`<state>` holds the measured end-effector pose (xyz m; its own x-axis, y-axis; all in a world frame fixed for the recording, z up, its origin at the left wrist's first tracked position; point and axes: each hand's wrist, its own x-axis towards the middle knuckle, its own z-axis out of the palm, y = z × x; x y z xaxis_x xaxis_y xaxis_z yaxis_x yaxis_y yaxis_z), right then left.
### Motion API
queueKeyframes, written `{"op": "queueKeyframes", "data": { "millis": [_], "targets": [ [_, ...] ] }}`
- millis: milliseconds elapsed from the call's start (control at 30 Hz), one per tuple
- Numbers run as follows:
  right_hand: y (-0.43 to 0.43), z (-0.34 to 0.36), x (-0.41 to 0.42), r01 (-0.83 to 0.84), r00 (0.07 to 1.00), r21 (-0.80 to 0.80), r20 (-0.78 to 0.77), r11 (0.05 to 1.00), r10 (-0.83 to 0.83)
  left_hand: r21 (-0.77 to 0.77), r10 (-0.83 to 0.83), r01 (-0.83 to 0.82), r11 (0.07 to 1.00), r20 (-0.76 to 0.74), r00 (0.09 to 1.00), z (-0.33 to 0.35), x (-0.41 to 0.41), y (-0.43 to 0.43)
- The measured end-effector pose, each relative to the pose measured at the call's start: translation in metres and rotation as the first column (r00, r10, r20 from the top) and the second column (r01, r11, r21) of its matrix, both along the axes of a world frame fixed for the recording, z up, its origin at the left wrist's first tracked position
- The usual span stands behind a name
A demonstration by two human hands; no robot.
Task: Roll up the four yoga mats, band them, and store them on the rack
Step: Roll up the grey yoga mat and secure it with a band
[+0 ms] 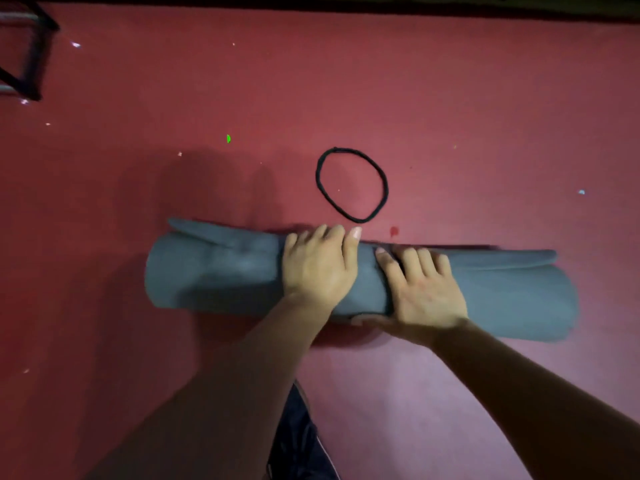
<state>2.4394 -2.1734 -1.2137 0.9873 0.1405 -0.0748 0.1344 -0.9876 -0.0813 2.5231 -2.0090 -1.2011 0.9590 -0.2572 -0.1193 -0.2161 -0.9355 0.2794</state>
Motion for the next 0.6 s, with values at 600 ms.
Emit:
{"op": "queueKeyframes", "data": {
  "millis": [600],
  "targets": [
    [0.0,0.001,0.12,0.537,0.823,0.26,-0.372,0.802,-0.43,-0.038,0.103,-0.115,0.993,-0.227,0.968,-0.017,0.062,-0.024]
  ]
}}
